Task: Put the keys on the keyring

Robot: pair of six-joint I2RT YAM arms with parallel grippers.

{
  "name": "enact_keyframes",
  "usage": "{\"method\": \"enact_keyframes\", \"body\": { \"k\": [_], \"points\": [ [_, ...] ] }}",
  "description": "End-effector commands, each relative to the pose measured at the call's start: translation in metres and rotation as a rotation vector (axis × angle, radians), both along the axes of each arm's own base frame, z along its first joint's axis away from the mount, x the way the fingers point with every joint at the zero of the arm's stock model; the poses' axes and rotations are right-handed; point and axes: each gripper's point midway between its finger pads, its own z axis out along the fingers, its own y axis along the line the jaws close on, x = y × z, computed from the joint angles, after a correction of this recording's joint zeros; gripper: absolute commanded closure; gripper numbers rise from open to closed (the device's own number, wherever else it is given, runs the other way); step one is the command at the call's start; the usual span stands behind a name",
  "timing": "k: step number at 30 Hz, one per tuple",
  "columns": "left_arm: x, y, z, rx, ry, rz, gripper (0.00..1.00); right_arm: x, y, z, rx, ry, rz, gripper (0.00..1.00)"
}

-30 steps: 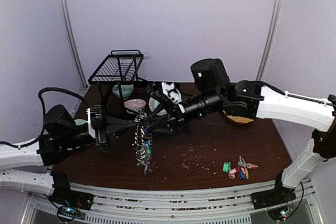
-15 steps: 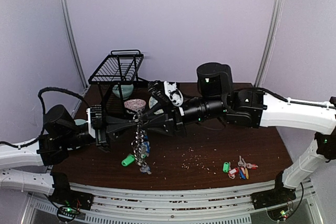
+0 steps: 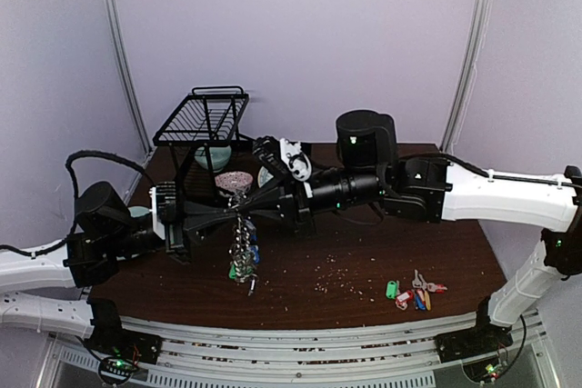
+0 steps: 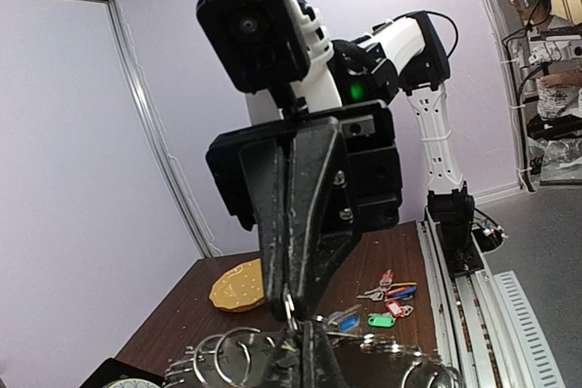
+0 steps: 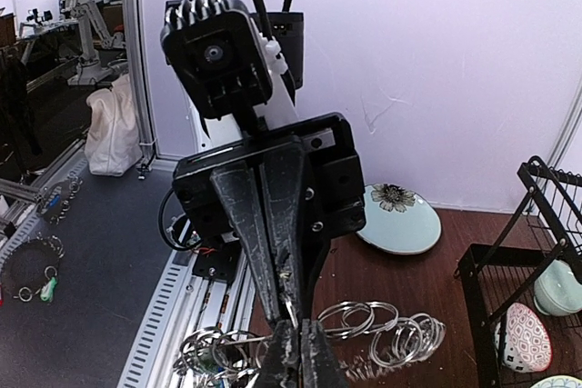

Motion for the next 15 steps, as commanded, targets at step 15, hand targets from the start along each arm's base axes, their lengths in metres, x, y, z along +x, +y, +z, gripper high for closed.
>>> {"method": "enact_keyframes", "body": {
  "k": [15],
  "points": [
    [0.031, -0.028, -0.004, 0.151, 0.063, 0.070, 0.73, 0.034, -0.041, -0.025, -0.525, -0.309, -0.274, 1.00]
  ]
}}
